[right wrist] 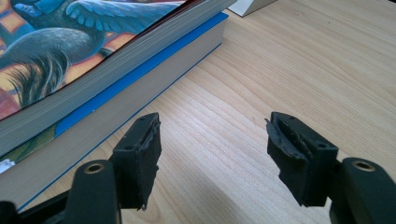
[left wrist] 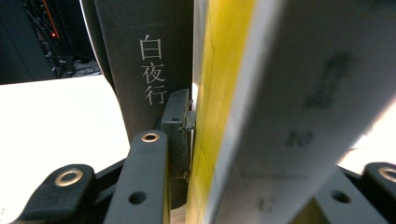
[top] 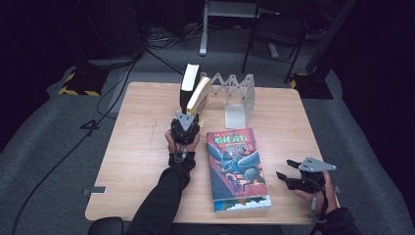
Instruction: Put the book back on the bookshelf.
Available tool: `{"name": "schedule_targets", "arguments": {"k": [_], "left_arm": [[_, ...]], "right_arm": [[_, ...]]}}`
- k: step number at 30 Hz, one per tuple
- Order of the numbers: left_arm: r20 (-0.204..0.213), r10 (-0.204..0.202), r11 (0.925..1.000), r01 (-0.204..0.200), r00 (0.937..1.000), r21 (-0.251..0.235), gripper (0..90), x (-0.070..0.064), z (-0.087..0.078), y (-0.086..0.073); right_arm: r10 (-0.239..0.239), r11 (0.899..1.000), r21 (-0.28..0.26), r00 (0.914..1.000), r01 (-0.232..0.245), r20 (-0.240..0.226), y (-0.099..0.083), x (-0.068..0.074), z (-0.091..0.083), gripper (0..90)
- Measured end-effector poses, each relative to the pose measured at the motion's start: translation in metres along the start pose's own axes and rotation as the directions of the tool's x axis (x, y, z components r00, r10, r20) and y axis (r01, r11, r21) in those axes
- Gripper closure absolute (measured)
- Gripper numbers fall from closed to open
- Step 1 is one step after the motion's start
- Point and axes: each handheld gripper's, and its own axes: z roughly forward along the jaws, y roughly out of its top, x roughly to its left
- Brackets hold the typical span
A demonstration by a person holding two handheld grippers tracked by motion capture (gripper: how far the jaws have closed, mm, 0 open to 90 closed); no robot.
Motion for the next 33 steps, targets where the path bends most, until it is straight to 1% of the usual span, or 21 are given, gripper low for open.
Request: {"name": "schedule_targets", "arguments": {"k": [1,3,7,8,9,10,11,12,13,14,16,17,21,22,23,25,26,27,28,31,33], "left_arm": [[0.005,-0.014,0.9999,0.014,0.9999,0.001,63.1,0.001,-0.002,-0.001],[0.019,-0.018,0.9998,0.018,0.9997,0.009,57.5,0.002,-0.004,-0.002],[0.051,0.003,0.9996,-0.004,0.9987,0.029,56.2,0.004,-0.010,-0.006],[0.068,0.014,0.9993,-0.016,0.9976,0.034,58.7,0.003,-0.011,-0.007],[0.076,0.027,0.9990,-0.030,0.9967,0.033,60.8,0.002,-0.011,-0.007],[0.067,0.042,0.9986,-0.044,0.9969,0.031,67.9,-0.001,-0.012,-0.007],[0.036,0.058,0.9976,-0.059,0.9977,0.035,71.7,-0.005,-0.012,-0.006],[0.036,0.058,0.9976,-0.059,0.9977,0.035,73.1,-0.005,-0.012,-0.006],[0.025,0.059,0.9976,-0.060,0.9979,0.034,73.1,-0.006,-0.011,-0.006],[0.015,0.050,0.9983,-0.050,0.9987,0.028,74.8,-0.005,-0.011,-0.007],[-0.012,0.015,0.9995,-0.014,0.9998,0.027,75.1,-0.002,-0.011,-0.007],[-0.010,-0.003,0.9996,0.003,0.9999,0.029,75.2,0.001,-0.012,-0.006],[-0.028,0.000,0.9994,0.001,0.9996,0.033,75.1,0.001,-0.011,-0.005],[-0.045,-0.016,0.9992,0.017,0.9989,0.036,75.1,-0.003,-0.006,-0.002],[-0.045,-0.016,0.9992,0.017,0.9989,0.036,75.1,-0.003,-0.006,-0.002],[-0.064,-0.033,0.9987,0.035,0.9974,0.037,75.1,-0.007,-0.001,0.000],[-0.075,-0.033,0.9986,0.036,0.9967,0.040,75.1,-0.009,0.002,0.001],[-0.075,-0.033,0.9986,0.036,0.9967,0.040,75.0,-0.009,0.002,0.001],[-0.091,-0.037,0.9978,0.042,0.9951,0.051,75.0,-0.013,0.006,0.004],[-0.106,-0.063,0.9963,0.068,0.9924,0.053,75.0,-0.016,0.013,0.007],[-0.116,-0.069,0.9957,0.075,0.9909,0.054,75.0,-0.019,0.018,0.010]], "right_arm": [[-0.002,1.000,-0.001,1.0000,0.002,-0.001,0.000,0.000,0.000,34.7],[-0.005,1.000,-0.001,1.0000,0.005,-0.004,0.000,0.000,0.000,34.8],[-0.002,1.000,-0.002,1.0000,0.002,-0.001,0.000,-0.001,-0.001,34.7],[-0.001,1.000,-0.003,1.0000,0.001,-0.002,0.000,-0.001,-0.001,34.8],[0.000,1.000,-0.002,1.0000,0.000,-0.002,0.000,-0.001,-0.002,34.8],[-0.001,1.000,0.000,1.0000,0.001,0.003,0.000,-0.001,-0.002,34.8],[-0.002,1.000,0.000,1.0000,0.002,0.004,0.000,0.000,-0.001,35.0],[-0.002,1.000,0.000,1.0000,0.002,0.004,0.000,0.000,-0.001,35.0],[-0.007,1.000,0.003,1.0000,0.007,0.002,0.000,0.000,-0.001,34.9],[-0.011,1.000,0.006,0.9999,0.011,-0.003,0.001,0.001,-0.001,35.0],[-0.014,1.000,0.007,0.9999,0.014,-0.005,0.001,0.001,-0.001,35.0],[-0.016,1.000,0.009,0.9999,0.016,-0.005,0.001,0.001,0.000,35.0],[-0.003,1.000,0.015,1.0000,0.003,-0.007,-0.001,-0.001,0.001,35.0],[-0.001,1.000,0.017,1.0000,0.001,-0.007,-0.001,-0.001,0.002,35.1],[-0.001,1.000,0.017,1.0000,0.001,-0.007,-0.001,-0.001,0.002,35.1],[-0.014,1.000,0.017,0.9999,0.014,-0.005,0.000,0.001,0.002,35.1],[-0.013,1.000,0.023,0.9999,0.013,-0.005,0.000,0.002,0.002,35.1],[-0.013,1.000,0.023,0.9999,0.013,-0.005,0.000,0.002,0.002,35.1],[-0.014,0.999,0.029,0.9999,0.014,-0.010,0.000,0.002,0.004,35.2],[-0.013,0.999,0.033,0.9998,0.014,-0.014,-0.001,0.001,0.005,35.2],[-0.017,0.999,0.032,0.9998,0.017,-0.014,-0.001,0.001,0.005,35.2]]}}
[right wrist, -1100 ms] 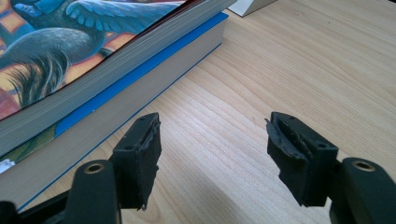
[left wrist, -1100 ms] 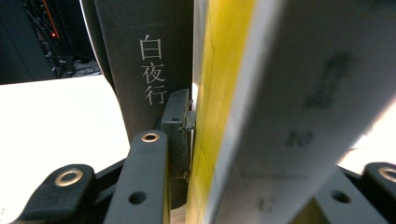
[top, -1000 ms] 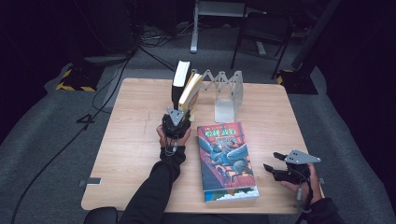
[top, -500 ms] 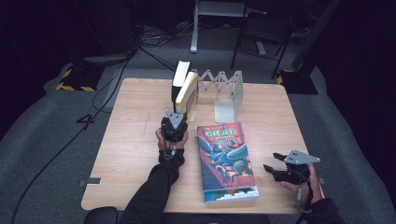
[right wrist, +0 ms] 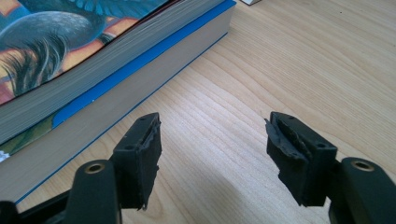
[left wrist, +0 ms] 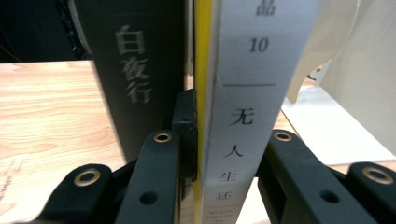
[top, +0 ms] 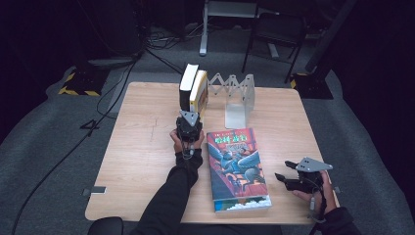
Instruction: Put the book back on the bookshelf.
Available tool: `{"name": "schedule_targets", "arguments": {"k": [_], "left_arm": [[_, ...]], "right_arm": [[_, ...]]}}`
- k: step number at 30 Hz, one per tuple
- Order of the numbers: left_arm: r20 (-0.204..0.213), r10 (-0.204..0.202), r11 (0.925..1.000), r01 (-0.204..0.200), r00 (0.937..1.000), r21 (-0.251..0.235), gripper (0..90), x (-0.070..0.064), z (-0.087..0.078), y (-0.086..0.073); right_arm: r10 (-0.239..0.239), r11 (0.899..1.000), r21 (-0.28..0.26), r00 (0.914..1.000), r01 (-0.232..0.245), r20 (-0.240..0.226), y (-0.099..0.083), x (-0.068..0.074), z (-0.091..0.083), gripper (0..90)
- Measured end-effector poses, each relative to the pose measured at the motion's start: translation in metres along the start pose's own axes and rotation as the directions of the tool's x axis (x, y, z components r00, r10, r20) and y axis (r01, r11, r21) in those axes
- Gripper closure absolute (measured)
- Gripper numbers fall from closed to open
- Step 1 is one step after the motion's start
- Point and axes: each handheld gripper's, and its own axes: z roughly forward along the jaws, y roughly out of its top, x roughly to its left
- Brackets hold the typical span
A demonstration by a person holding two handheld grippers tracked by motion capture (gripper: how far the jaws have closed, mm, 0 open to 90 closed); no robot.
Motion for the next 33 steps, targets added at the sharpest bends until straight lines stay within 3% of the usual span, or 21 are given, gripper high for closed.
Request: {"name": "schedule_targets", "arguments": {"k": [4,8,10,13,14,19,26,30,33], "left_arm": [[-0.003,-0.016,0.9999,0.016,0.9999,-0.003,74.4,-0.002,0.003,0.001],[0.025,-0.013,0.9999,0.013,0.9996,-0.001,73.1,0.003,0.004,0.001],[0.041,-0.017,0.9999,0.017,0.9990,-0.002,66.5,0.003,0.003,0.001],[0.071,0.013,0.9999,-0.012,0.9974,-0.007,58.1,0.000,-0.004,0.000],[0.086,0.040,0.9992,-0.039,0.9955,-0.011,56.6,-0.001,-0.008,-0.001],[0.151,0.056,0.9984,-0.055,0.9870,-0.012,50.0,-0.001,-0.018,-0.005],[0.194,0.064,0.9977,-0.068,0.9789,0.009,55.4,0.006,-0.024,-0.020],[0.203,0.074,0.9968,-0.078,0.9764,0.013,68.3,0.008,-0.025,-0.025],[0.208,0.091,0.9954,-0.096,0.9739,0.011,70.1,0.009,-0.024,-0.024]], "right_arm": [[-0.001,1.000,-0.001,1.0000,0.001,-0.002,0.000,0.000,-0.001,35.2],[0.000,1.000,0.002,1.0000,0.000,-0.003,0.000,-0.001,0.000,35.1],[0.000,1.000,0.000,1.0000,0.000,-0.006,0.000,0.000,0.000,35.0],[0.002,1.000,-0.001,1.0000,-0.002,-0.006,0.000,0.000,-0.001,34.7],[0.001,1.000,0.001,1.0000,-0.001,-0.005,0.000,0.000,-0.001,34.7],[-0.001,1.000,0.003,1.0000,0.001,-0.003,-0.001,-0.001,-0.002,34.8],[0.003,1.000,0.000,1.0000,-0.003,-0.005,-0.001,-0.001,-0.002,34.7],[0.000,1.000,0.004,1.0000,0.000,-0.008,-0.001,-0.001,-0.002,34.8],[0.002,1.000,0.009,1.0000,-0.002,-0.008,-0.001,0.000,-0.001,35.0]]}}
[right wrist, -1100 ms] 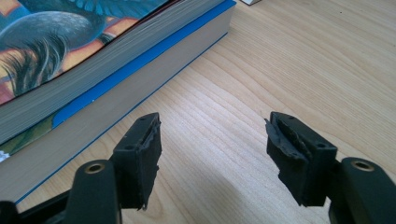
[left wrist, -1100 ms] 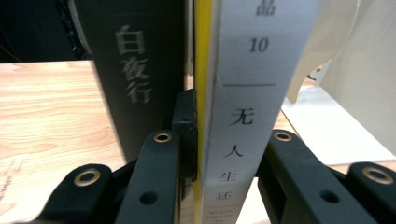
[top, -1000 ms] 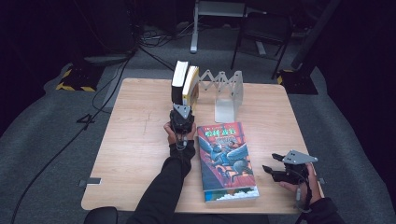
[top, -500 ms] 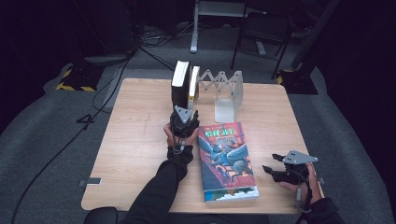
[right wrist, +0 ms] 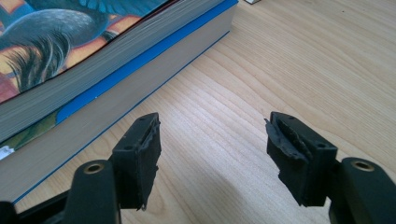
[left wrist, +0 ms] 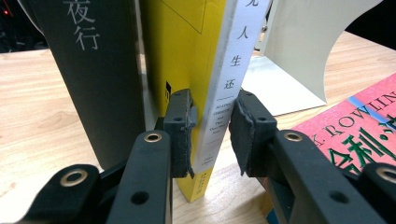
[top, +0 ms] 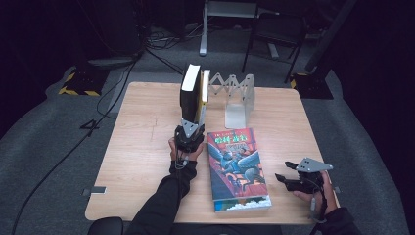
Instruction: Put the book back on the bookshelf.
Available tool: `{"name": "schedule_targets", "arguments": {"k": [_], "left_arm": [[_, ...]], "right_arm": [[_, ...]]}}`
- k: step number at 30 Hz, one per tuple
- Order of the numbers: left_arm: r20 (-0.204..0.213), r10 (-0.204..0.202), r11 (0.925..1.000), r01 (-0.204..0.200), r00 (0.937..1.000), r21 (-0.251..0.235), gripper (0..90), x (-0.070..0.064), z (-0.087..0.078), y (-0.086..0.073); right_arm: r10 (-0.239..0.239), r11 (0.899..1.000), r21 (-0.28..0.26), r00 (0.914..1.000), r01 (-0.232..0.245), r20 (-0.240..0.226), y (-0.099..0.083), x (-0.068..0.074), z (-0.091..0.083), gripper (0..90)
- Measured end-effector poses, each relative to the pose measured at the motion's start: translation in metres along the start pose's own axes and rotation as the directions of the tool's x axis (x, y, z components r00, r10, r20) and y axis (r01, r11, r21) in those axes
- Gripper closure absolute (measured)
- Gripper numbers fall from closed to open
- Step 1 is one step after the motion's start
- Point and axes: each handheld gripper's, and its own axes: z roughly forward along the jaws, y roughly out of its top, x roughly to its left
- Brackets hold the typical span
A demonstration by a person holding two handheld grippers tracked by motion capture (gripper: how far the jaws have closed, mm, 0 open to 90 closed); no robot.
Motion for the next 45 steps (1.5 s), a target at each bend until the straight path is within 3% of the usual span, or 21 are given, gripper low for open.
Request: {"name": "schedule_targets", "arguments": {"k": [1,11,17,20,21,24,25,26,28,31,33,35,38,39,40,41,42,44,45], "left_arm": [[0.000,0.018,0.9998,-0.018,0.9998,-0.005,70.4,0.000,0.002,0.001],[-0.030,-0.027,0.9995,0.027,0.9992,0.017,71.5,0.005,0.021,0.013],[-0.039,-0.024,0.9991,0.026,0.9990,0.033,71.2,0.011,0.027,0.019],[-0.030,-0.035,0.9987,0.036,0.9989,0.037,64.8,0.014,0.023,0.020],[-0.028,-0.027,0.9990,0.028,0.9992,0.036,62.3,0.015,0.021,0.021],[-0.013,0.057,0.9969,-0.056,0.9983,0.055,59.1,0.016,0.009,0.026],[-0.013,0.057,0.9969,-0.056,0.9983,0.055,58.2,0.016,0.009,0.026],[0.005,0.085,0.9942,-0.085,0.9964,0.065,58.2,0.016,0.003,0.027],[0.048,0.145,0.9857,-0.148,0.9883,0.080,54.4,0.017,-0.008,0.029],[0.119,0.221,0.9674,-0.233,0.9680,0.099,52.9,0.016,-0.024,0.027],[0.175,0.273,0.9496,-0.294,0.9460,0.110,52.0,0.016,-0.038,0.024],[0.217,0.306,0.9364,-0.334,0.9270,0.107,49.3,0.017,-0.050,0.022],[0.289,0.326,0.9239,-0.368,0.9001,0.105,47.1,0.019,-0.069,0.015],[0.302,0.336,0.9178,-0.382,0.8920,0.107,46.6,0.020,-0.073,0.013],[0.322,0.353,0.9081,-0.404,0.8786,0.109,46.4,0.020,-0.079,0.009],[0.358,0.356,0.9024,-0.417,0.8634,0.109,45.9,0.020,-0.083,0.006],[0.389,0.350,0.8990,-0.422,0.8521,0.115,45.2,0.021,-0.087,0.003],[0.416,0.350,0.8932,-0.433,0.8396,0.122,43.3,0.020,-0.095,-0.005],[0.440,0.346,0.8894,-0.439,0.8289,0.128,42.5,0.020,-0.098,-0.009]], "right_arm": [[0.002,1.000,-0.001,1.0000,-0.002,-0.001,0.000,0.000,0.000,35.0],[0.000,1.000,0.006,1.0000,0.000,-0.005,-0.001,0.000,0.003,35.0],[-0.001,1.000,0.005,1.0000,0.001,-0.003,-0.001,0.001,0.002,35.1],[0.003,1.000,0.006,1.0000,-0.003,-0.002,0.000,0.001,0.002,35.0],[0.003,1.000,0.007,1.0000,-0.003,-0.001,0.000,0.000,0.002,35.1],[0.003,1.000,0.003,1.0000,-0.003,0.003,0.000,0.000,0.000,35.0],[0.003,1.000,0.003,1.0000,-0.003,0.003,0.000,0.000,0.000,35.0],[0.000,1.000,0.000,1.0000,0.001,0.007,0.001,0.000,-0.001,35.0],[0.001,1.000,-0.006,0.9999,-0.001,0.012,0.002,0.000,-0.003,34.9],[0.003,1.000,-0.017,0.9999,-0.003,0.010,0.003,0.000,-0.006,34.5],[0.007,1.000,-0.013,0.9999,-0.007,0.015,0.003,0.000,-0.007,34.0],[0.019,1.000,-0.016,0.9997,-0.019,0.013,0.003,0.000,-0.009,33.3],[0.032,0.999,-0.022,0.9993,-0.031,0.018,0.005,0.001,-0.011,30.2],[0.030,0.999,-0.024,0.9995,-0.029,0.015,0.006,0.002,-0.011,30.1],[0.030,0.999,-0.019,0.9995,-0.030,0.011,0.006,0.003,-0.011,29.6],[0.027,1.000,-0.013,0.9996,-0.027,0.002,0.006,0.004,-0.011,29.2],[0.023,1.000,-0.005,0.9997,-0.023,-0.010,0.007,0.005,-0.011,29.2],[0.021,1.000,0.003,0.9994,-0.021,-0.027,0.007,0.009,-0.011,29.2],[0.011,1.000,0.008,0.9992,-0.010,-0.038,0.007,0.012,-0.012,29.1]]}}
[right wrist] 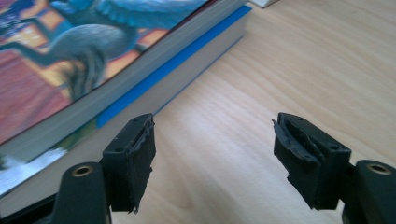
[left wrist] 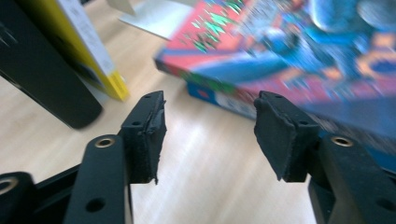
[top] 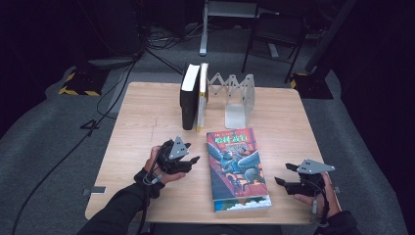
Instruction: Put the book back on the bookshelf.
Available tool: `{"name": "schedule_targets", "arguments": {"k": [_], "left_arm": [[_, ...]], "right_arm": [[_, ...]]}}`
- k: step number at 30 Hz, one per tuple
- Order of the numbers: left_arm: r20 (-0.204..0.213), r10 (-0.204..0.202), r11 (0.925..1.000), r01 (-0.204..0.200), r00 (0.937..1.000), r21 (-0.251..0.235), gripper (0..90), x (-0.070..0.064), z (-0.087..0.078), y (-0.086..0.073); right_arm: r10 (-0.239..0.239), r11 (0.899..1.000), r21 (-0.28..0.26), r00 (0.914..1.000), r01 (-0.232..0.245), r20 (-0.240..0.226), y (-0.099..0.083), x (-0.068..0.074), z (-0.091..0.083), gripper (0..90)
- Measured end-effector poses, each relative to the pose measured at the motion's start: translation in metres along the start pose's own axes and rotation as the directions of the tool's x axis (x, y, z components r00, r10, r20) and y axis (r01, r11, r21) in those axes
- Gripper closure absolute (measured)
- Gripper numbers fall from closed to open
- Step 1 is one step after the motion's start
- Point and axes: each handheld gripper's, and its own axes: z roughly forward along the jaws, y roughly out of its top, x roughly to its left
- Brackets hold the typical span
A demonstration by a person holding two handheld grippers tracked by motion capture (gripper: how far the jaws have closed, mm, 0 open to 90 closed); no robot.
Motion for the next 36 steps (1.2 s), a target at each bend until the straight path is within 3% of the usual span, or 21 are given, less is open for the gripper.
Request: {"name": "schedule_targets", "arguments": {"k": [5,7,8,11,20,24,29,31,36], "left_arm": [[0.071,0.039,0.9963,-0.044,0.9967,0.074,37.0,-0.019,-0.002,-0.018],[0.108,0.064,0.9914,-0.076,0.9921,0.106,34.7,-0.027,-0.004,-0.025],[0.108,0.064,0.9914,-0.076,0.9921,0.106,32.7,-0.027,-0.004,-0.025],[0.164,0.070,0.9857,-0.093,0.9839,0.140,30.3,-0.036,-0.006,-0.038],[0.201,0.036,0.9811,-0.073,0.9790,0.179,21.6,-0.047,-0.001,-0.048],[0.206,0.071,0.9731,-0.113,0.9759,0.201,23.8,-0.057,0.006,-0.046],[0.225,0.057,0.9747,-0.103,0.9727,0.198,23.5,-0.060,0.008,-0.045],[0.244,0.026,0.9794,-0.073,0.9695,0.188,20.9,-0.056,0.012,-0.047],[0.247,0.028,0.9848,-0.069,0.9686,0.159,17.2,-0.054,0.016,-0.048]], "right_arm": [[-0.013,1.000,-0.007,0.9995,0.013,-0.029,0.000,0.010,-0.007,29.0],[-0.018,1.000,-0.010,0.9987,0.018,-0.048,0.000,0.015,-0.010,29.6],[-0.018,1.000,-0.010,0.9987,0.018,-0.048,0.000,0.015,-0.010,29.6],[-0.048,0.999,-0.008,0.9955,0.048,-0.082,-0.001,0.026,-0.015,32.7],[-0.098,0.995,-0.013,0.9833,0.097,-0.154,-0.001,0.047,-0.027,38.6],[-0.120,0.993,-0.012,0.9765,0.120,-0.179,0.004,0.051,-0.028,41.0],[-0.126,0.992,-0.028,0.9700,0.123,-0.208,0.014,0.058,-0.031,41.5],[-0.116,0.993,-0.029,0.9707,0.112,-0.211,0.020,0.059,-0.030,41.4],[-0.095,0.995,-0.001,0.9734,0.097,-0.208,0.033,0.057,-0.019,40.5]]}}
